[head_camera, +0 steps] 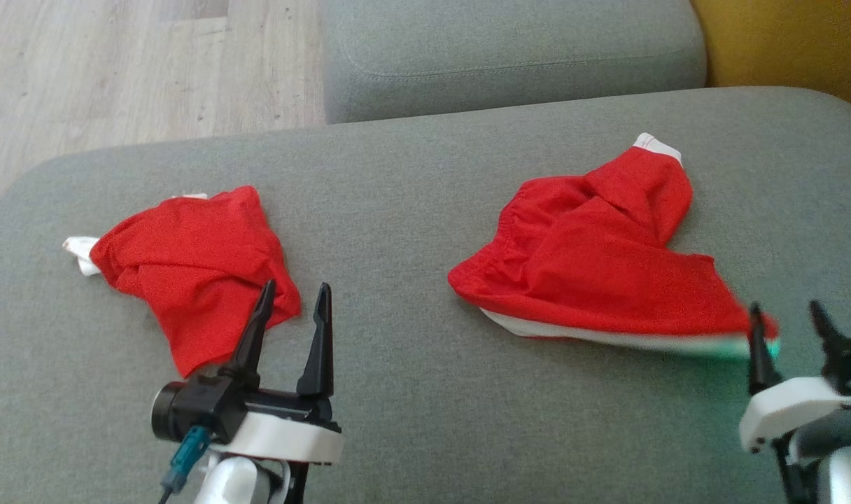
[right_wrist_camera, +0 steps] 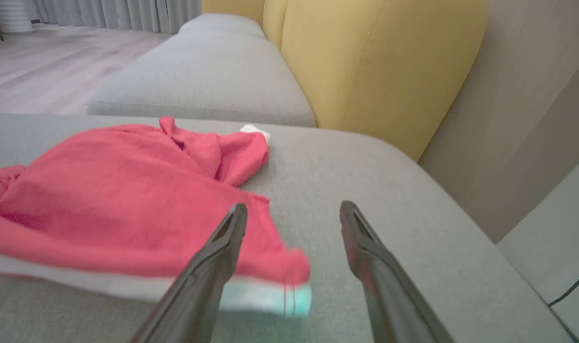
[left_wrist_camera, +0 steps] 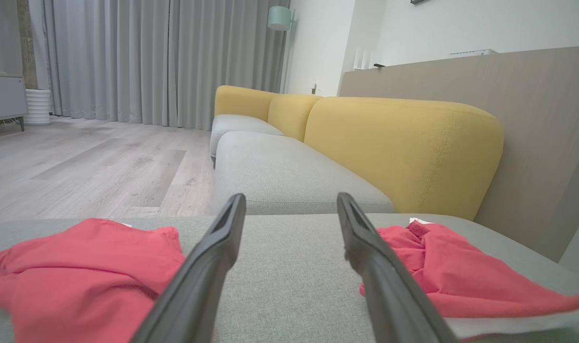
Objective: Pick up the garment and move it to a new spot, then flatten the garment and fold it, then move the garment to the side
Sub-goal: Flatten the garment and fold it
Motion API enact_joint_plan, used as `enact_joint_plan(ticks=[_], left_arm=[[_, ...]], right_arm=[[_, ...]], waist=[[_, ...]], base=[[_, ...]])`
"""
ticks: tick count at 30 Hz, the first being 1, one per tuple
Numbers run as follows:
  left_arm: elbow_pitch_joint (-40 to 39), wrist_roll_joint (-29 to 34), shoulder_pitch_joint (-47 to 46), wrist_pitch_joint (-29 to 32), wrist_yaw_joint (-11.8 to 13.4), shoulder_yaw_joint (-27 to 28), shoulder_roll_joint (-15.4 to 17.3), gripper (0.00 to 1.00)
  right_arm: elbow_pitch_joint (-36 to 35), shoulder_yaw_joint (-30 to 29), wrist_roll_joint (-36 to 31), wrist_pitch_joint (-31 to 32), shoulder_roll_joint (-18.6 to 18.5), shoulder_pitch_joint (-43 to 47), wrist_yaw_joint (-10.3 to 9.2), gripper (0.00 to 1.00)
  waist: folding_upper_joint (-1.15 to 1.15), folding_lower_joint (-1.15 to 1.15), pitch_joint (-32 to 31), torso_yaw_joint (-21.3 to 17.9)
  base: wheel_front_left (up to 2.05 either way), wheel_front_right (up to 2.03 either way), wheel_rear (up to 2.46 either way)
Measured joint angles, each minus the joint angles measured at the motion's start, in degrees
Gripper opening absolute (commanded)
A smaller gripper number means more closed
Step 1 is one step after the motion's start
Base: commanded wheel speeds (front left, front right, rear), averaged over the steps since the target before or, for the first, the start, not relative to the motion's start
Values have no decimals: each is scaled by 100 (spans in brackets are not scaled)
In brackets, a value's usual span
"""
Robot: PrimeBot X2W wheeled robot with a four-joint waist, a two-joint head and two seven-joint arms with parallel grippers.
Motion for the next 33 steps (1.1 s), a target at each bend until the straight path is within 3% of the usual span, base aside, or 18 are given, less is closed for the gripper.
enact_joint_plan(ticks=[6,18,26,33], left_arm=[[0,0,1,0,0,1,0,100],[-4,0,-7,0,-2,0,1,100],[-12,0,-95,0,-14,-24,1,100],[-10,-5,-363,0,-59,-104,-1,100]], right_arm=[[-614,-169,-227,-286,0,1,0,100],[-808,455,422,-811,0,46,0,100],[-684,2174,1043,-687,-4,-30,0,100],[412,3047,1037,-237,-20,-818,0,100]], waist=[[0,0,17,52],[0,1,135,162],[0,1,406,345],[0,2,696,629]], base=[[0,0,0],[0,0,0],[0,0,0],[0,0,0]])
